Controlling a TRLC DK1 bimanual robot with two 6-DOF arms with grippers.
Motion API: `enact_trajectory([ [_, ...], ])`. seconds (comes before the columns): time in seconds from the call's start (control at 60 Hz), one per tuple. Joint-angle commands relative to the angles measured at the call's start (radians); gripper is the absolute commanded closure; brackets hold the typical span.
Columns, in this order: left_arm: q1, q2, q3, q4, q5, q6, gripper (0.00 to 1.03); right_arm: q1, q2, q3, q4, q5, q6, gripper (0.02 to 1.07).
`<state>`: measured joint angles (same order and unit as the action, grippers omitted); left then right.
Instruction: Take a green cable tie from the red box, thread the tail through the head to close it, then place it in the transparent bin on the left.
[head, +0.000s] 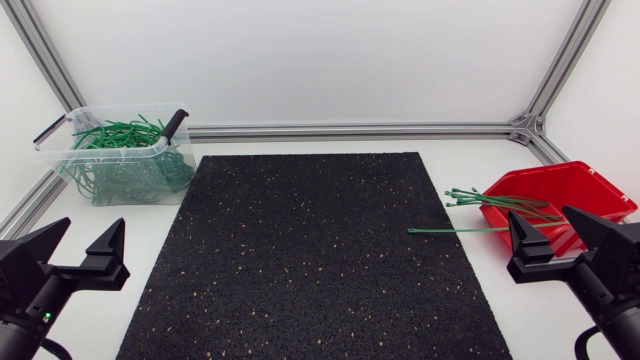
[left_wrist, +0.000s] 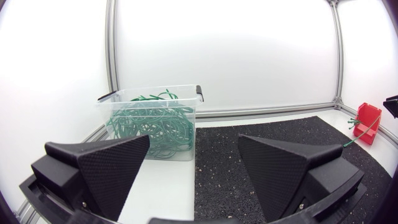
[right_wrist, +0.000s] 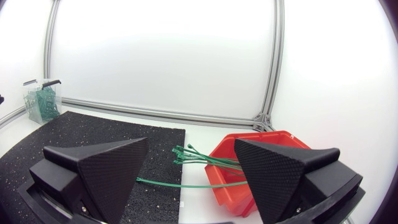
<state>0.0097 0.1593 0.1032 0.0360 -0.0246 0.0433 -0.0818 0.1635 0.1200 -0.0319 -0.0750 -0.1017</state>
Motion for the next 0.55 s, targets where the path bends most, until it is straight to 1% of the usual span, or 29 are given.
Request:
enact_trajectory([
  [0.0, -0.009, -0.046, -0.043, -0.008, 0.010, -0.029, 0.05, 0.023, -0.044, -0.045, 0.016, 0.021, 0.045, 0.07],
  [0.233, -0.010, -0.159, -0.103, -0.036, 0.025, -0.043, 0.05, 0.081, -0.162, -0.119, 0.032, 0.074, 0.101, 0.07],
  [0.533, -0.010, -0.159, -0.103, -0.036, 0.025, -0.043, 0.05, 0.082, -0.163, -0.120, 0.032, 0.075, 0.102, 0.07],
])
